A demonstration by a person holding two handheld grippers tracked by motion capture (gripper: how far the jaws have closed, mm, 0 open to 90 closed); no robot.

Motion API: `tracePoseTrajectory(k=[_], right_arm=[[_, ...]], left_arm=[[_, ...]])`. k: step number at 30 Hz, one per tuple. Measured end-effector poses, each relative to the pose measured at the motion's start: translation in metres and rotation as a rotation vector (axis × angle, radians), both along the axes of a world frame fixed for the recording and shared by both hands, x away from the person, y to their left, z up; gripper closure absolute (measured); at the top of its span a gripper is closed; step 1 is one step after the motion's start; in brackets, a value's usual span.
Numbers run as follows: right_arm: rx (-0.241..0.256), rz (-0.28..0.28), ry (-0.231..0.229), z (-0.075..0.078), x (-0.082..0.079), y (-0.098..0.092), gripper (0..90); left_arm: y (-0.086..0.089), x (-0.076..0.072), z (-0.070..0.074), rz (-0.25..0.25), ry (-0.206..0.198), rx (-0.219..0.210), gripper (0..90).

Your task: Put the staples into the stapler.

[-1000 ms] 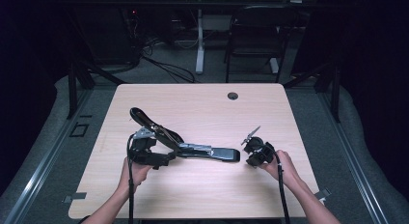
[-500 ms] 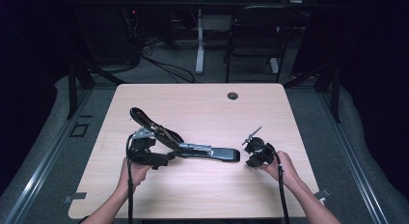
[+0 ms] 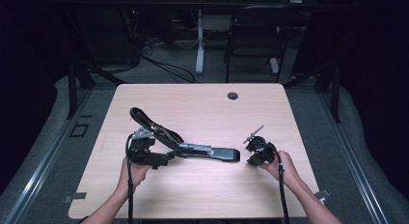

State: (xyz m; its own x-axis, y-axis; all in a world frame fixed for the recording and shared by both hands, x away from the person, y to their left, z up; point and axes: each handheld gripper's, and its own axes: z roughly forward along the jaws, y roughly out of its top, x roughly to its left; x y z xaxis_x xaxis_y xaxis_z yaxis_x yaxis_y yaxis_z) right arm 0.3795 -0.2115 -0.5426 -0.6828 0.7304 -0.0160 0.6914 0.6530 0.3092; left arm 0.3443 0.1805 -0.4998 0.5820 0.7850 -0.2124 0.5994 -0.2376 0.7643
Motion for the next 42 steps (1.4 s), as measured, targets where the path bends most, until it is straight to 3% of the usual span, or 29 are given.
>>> tracePoseTrajectory(k=[9,12,20,23,31,36,42], right_arm=[[0.039,-0.007,-0.04,0.008,-0.002,-0.002,78.3],[0.044,0.006,-0.04,0.011,-0.003,-0.002,78.2],[0.035,0.019,-0.045,0.012,-0.004,0.002,78.2],[0.04,0.021,-0.047,0.012,-0.004,0.003,78.3],[0.036,0.024,-0.042,0.012,-0.004,0.003,78.2],[0.035,0.028,-0.042,0.013,-0.004,0.003,78.3],[0.032,0.03,-0.049,0.013,-0.004,0.004,78.2]], left_arm=[[0.001,0.001,0.001,0.024,-0.004,0.01,0.3],[0.002,0.001,0.004,0.057,-0.036,0.001,0.6],[0.008,0.004,0.017,0.174,-0.127,0.006,14.9],[0.011,0.007,0.02,0.219,-0.147,-0.001,15.4],[0.016,0.01,0.023,0.275,-0.155,-0.002,16.6],[0.021,0.016,0.028,0.318,-0.185,-0.009,17.6],[0.029,0.029,0.023,0.349,-0.16,-0.033,17.7]])
